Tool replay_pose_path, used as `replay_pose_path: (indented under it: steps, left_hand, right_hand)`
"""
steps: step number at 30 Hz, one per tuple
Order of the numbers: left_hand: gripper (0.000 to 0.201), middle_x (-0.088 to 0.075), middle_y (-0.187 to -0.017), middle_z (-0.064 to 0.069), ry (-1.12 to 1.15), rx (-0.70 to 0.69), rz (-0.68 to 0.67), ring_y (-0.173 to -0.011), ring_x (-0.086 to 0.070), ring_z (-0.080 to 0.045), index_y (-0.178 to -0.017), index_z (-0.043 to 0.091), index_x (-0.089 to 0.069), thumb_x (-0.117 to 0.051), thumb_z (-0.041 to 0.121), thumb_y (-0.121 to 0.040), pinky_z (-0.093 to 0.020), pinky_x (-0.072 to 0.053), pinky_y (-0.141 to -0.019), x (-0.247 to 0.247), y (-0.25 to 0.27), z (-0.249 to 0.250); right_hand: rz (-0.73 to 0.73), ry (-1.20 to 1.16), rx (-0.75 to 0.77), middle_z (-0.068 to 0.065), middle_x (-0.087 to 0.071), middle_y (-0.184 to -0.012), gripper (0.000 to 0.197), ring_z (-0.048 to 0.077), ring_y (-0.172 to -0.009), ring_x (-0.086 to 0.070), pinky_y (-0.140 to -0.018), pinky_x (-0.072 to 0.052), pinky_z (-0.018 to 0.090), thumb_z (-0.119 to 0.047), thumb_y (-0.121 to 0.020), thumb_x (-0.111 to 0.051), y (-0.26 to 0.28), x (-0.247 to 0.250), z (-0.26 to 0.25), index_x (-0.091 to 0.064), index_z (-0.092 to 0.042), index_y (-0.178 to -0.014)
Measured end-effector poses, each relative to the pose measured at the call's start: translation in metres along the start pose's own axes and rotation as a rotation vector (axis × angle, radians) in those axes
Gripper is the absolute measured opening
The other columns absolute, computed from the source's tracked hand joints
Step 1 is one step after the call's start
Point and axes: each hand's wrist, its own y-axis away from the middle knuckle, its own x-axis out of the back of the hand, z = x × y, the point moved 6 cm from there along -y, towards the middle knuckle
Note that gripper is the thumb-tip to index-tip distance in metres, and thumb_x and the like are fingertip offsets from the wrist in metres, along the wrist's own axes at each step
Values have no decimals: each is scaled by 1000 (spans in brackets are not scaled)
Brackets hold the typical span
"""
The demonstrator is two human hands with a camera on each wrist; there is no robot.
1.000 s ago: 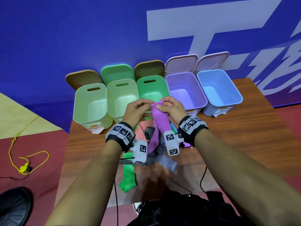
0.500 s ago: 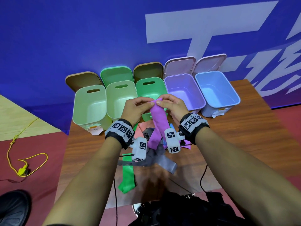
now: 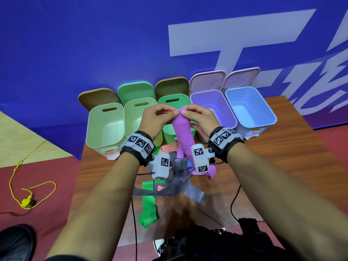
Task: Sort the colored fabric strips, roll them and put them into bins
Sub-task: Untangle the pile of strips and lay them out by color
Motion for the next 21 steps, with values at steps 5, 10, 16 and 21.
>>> replay_pose_path:
  steps: [5, 10, 16, 21]
  left_hand:
    - [8, -67, -73, -7, 11, -33, 23, -71, -64, -15, -86, 1, -70, -71, -6, -83, -28, -57, -71, 2, -5, 12]
    - [8, -66, -74, -6, -2, -65, 33, -69, -63, -10, -87, 0, -70, -71, -7, -83, -24, -55, -68, 2, -9, 21]
    - [7, -66, -78, -9, -21, -69, 35, -71, -63, -10, -89, -1, -69, -71, -5, -84, -24, -55, -68, 5, -9, 20]
    - [8, -67, -81, -8, -42, -64, 9, -74, -63, -13, -88, 3, -70, -72, -3, -84, -26, -56, -71, 6, -8, 15]
  right_hand:
    - [-67, 80, -77, 7, -71, -98, 18, 18, -91, -66, -82, -55, 27, -8, -88, -71, 1, -2, 5, -71, -7, -107]
    - [-137, 84, -143, 9, -73, -100, 24, 20, -91, -69, -90, -56, 31, -5, -86, -72, 1, -9, 11, -71, -8, -110]
    - [-141, 171, -211, 17, -73, -107, 28, 27, -96, -68, -97, -54, 40, -3, -86, -72, 4, -6, 32, -70, -7, -114]
    - [-144, 187, -254, 7, -76, -97, 30, 17, -82, -71, -72, -55, 28, -6, -86, -73, 12, -4, 50, -70, -9, -116]
